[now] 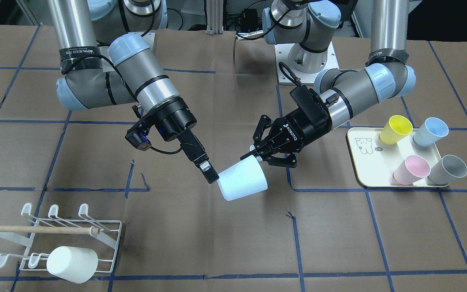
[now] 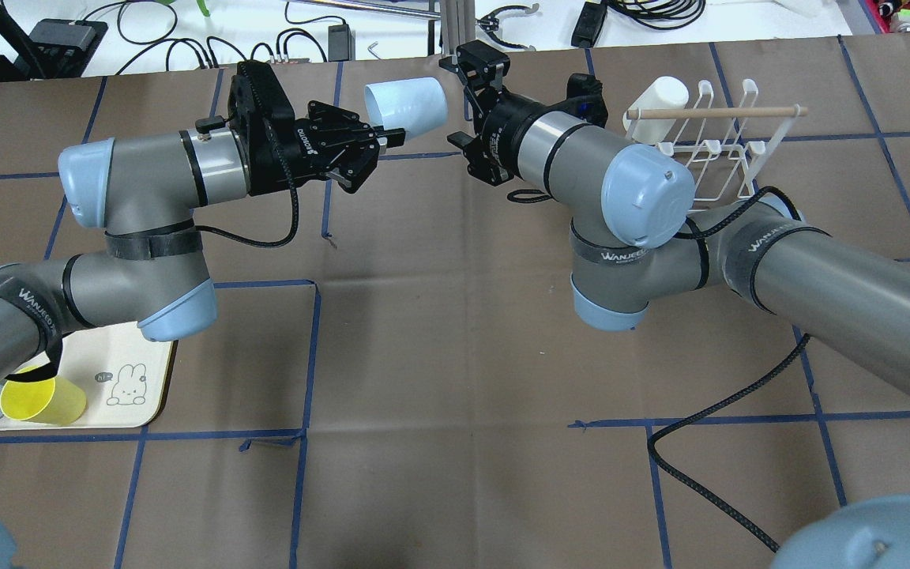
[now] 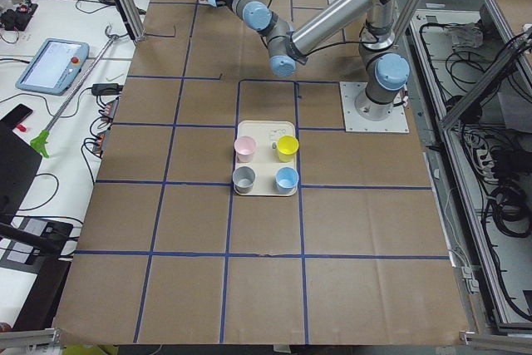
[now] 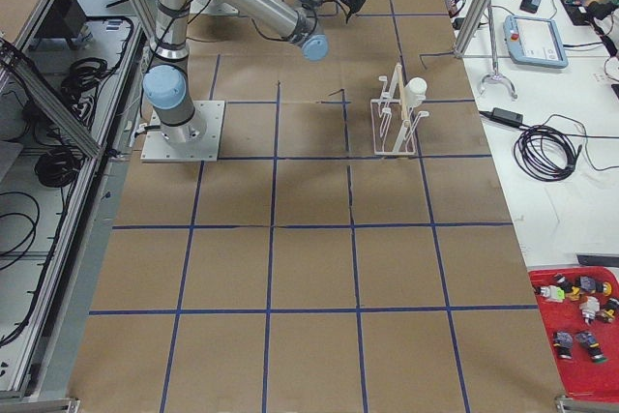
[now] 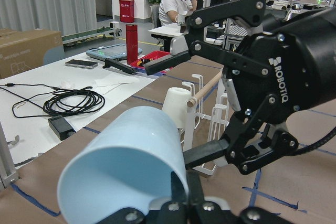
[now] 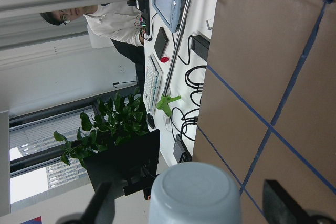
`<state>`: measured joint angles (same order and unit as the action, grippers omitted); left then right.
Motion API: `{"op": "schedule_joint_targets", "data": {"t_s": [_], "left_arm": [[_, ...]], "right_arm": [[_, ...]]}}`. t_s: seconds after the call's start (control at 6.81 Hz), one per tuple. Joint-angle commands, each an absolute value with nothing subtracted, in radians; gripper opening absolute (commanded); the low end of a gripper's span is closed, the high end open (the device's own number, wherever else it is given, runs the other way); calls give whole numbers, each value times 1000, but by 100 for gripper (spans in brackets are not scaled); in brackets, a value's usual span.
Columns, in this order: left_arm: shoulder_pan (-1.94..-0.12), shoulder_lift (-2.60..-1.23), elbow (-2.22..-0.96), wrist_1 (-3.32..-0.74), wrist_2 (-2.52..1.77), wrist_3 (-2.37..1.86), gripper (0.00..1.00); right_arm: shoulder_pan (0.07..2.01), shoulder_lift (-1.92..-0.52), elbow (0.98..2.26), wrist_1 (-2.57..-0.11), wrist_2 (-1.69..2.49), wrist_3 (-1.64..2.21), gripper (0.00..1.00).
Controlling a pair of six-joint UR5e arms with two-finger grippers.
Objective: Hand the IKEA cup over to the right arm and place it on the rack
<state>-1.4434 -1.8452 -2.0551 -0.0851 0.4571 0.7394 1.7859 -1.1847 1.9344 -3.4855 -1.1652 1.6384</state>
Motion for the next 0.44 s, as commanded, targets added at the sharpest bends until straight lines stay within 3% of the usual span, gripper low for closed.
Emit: {"op": "schedule_joint_targets", "data": {"t_s": [0.0, 0.29], "left_arm": [[-1443, -1844, -2056, -84, 457, 739, 4], [-1443, -1844, -2054, -84, 457, 739, 4]], "right_arm": [[1807, -1155, 1918, -3487, -1164, 1641, 99], [1821, -1140, 1879, -3484, -1170, 1643, 99]]}}
